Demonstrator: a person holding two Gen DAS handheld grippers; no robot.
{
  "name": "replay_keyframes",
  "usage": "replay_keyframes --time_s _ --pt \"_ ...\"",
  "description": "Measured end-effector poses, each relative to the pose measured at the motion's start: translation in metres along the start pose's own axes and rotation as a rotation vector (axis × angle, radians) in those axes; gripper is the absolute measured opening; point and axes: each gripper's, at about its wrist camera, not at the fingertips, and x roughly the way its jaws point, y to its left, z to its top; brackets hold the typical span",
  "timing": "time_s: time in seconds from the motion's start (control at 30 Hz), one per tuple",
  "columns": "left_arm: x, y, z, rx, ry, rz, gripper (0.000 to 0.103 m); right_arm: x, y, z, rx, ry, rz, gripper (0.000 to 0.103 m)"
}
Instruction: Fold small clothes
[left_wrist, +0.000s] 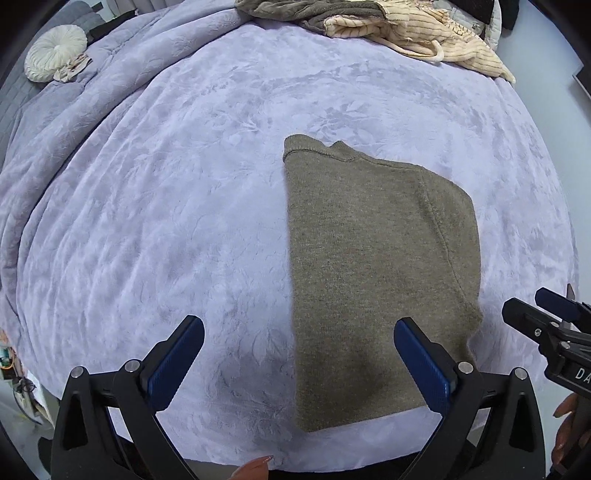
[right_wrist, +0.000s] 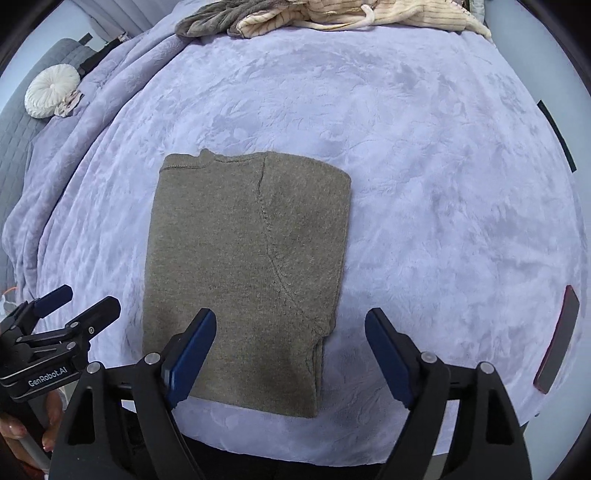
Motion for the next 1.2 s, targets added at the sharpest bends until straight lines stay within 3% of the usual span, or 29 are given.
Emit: replay_keyframes --time_s 0.43,1.2 --pt "-0.011 -0.005 0.001 -0.007 0.04 0.029 0.103 0.0 -0.001 0.005 0.079 0.098 -0.022 0.085" --pt "-0.013 -0.01 -0.001 0.01 0.052 0.037 0.103 0.001 0.004 0.001 0.072 0.123 -0.072 0.085"
